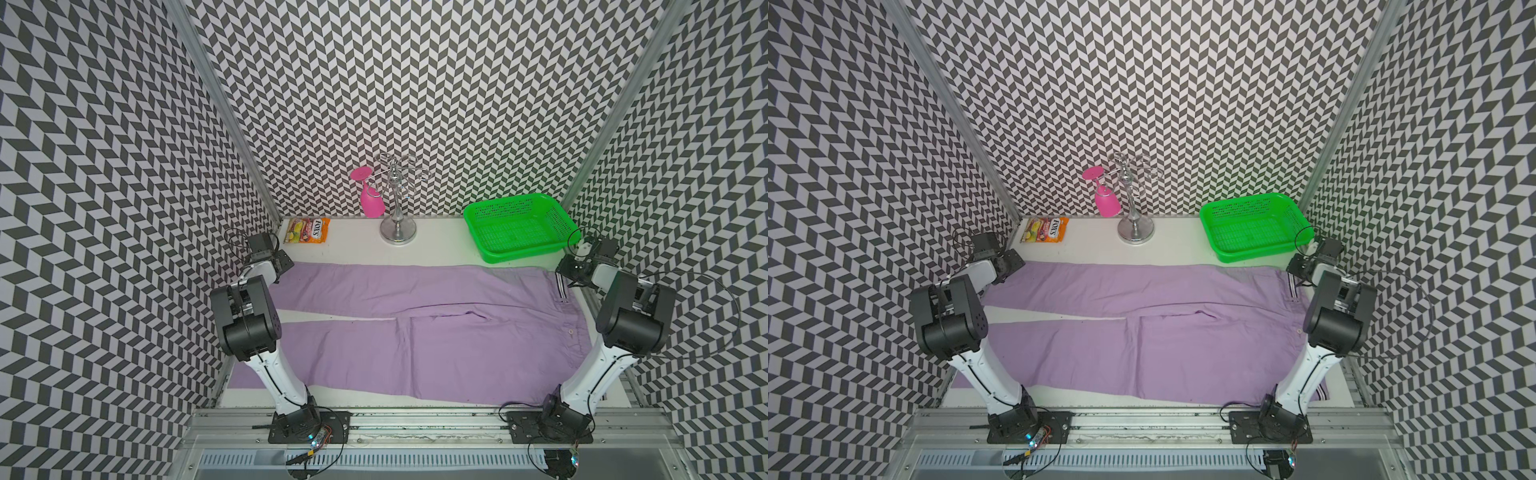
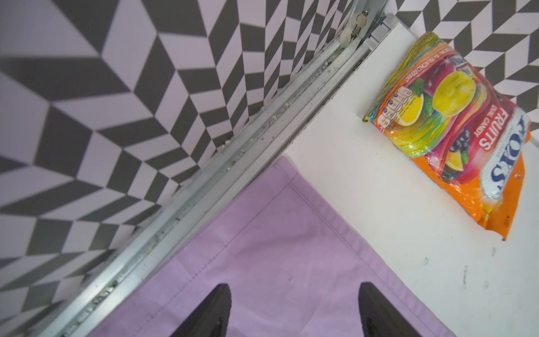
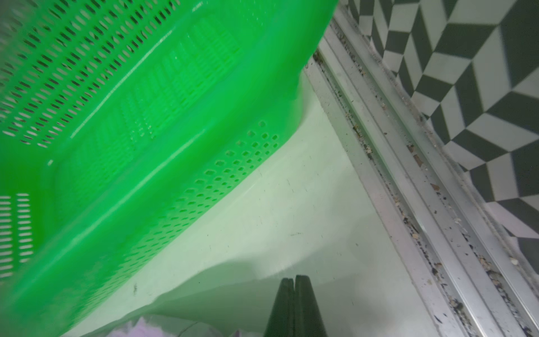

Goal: Roll up the long pants
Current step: Fold the long pant at the center of the board.

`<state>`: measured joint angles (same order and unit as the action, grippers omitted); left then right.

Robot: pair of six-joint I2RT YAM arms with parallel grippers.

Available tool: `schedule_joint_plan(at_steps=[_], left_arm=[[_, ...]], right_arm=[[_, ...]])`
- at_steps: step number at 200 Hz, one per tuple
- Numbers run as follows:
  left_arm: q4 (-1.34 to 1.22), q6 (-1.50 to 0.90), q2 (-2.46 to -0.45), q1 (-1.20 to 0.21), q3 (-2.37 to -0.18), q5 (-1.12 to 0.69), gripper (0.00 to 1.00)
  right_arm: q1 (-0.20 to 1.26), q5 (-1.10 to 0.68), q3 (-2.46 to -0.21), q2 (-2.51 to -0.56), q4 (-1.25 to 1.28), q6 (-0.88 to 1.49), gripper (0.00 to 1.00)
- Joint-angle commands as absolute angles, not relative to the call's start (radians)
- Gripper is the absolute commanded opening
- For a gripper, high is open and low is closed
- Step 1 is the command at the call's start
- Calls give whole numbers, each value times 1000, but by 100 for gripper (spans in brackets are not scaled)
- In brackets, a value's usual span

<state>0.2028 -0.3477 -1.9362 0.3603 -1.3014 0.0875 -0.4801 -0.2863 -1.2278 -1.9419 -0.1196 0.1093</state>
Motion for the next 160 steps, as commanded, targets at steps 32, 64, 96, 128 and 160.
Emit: schedule_joint_plan(at_steps=[32,64,96,128,160], left_arm=[[323,-290,-2113,367,-1512,124,90],[413,-260,-2258,370,-1675,139,90],[401,-224,-2328,359,-1742,84,89],[456,-202,-2392,347,-1803,63,63],[397,-192,-2328,316,-1703,65,48]], right_arm=[[-537,-309,-1235,-1891,-41,167,0],[-549,-271,-1251,-1870,-25,188,0],[-553,-291,-1298,-1871,-50,188,0],[-553,-298,-1296,-1852,-38,202,0],[-552,-305,-1315,-1853,-38,203,0]])
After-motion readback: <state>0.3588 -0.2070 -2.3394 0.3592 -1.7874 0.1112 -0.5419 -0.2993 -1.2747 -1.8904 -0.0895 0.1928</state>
